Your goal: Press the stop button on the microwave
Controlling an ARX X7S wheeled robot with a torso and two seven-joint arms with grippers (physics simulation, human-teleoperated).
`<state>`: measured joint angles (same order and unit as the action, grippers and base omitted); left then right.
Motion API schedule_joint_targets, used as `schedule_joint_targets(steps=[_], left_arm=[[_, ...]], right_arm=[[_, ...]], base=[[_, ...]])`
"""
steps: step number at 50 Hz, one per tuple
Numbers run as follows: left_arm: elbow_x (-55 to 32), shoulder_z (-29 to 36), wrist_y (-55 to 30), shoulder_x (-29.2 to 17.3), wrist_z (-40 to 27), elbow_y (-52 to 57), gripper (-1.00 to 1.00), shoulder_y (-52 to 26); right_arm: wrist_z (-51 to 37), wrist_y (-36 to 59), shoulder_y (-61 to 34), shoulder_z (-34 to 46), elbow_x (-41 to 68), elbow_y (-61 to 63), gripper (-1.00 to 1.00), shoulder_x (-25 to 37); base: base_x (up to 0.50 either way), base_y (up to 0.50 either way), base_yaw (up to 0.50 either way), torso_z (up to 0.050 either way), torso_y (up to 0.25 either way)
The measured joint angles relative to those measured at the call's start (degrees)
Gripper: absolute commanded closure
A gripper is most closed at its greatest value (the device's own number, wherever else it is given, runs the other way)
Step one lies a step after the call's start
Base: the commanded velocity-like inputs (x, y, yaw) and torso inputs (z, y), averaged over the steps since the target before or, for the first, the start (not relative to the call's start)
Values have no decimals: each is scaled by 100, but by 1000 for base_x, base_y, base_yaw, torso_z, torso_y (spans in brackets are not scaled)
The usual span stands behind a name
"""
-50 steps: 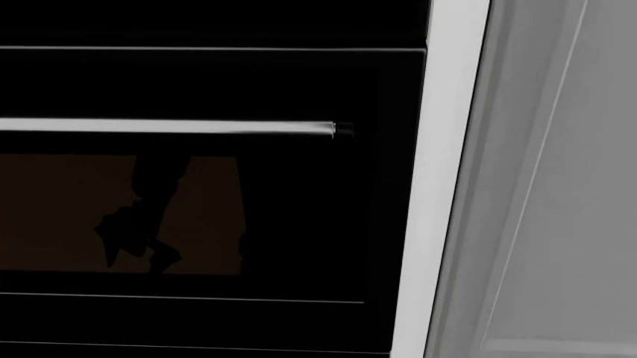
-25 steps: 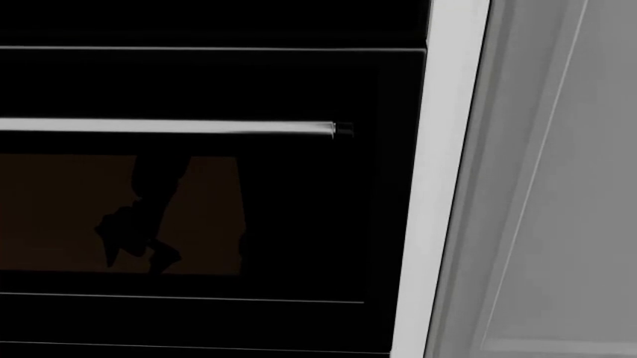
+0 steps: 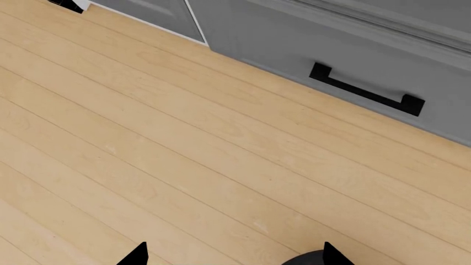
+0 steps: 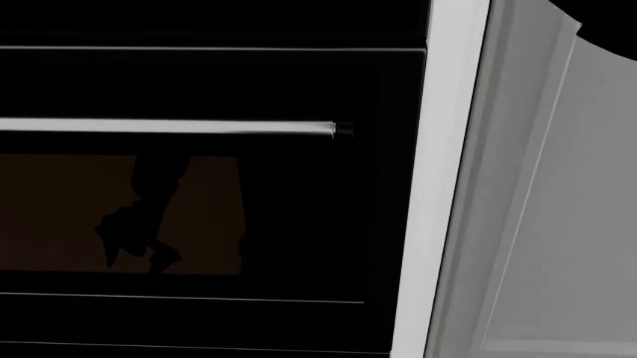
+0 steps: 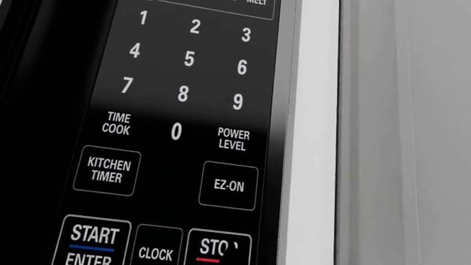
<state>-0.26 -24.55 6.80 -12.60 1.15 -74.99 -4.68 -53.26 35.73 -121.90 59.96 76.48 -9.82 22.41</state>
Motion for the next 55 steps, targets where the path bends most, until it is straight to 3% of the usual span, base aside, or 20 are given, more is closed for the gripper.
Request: schedule_joint_targets(steps=[30,55], left_arm=[[0,0,0,0,0,0,-100,0],[0,0,0,0,0,0,-100,0]], right_arm=[[350,-206,292,168,-361,-475,100,-213],[468,28,445,347,-1571,-418,100,-453]], base=[[0,0,0,0,0],[14,3,8,3,0]])
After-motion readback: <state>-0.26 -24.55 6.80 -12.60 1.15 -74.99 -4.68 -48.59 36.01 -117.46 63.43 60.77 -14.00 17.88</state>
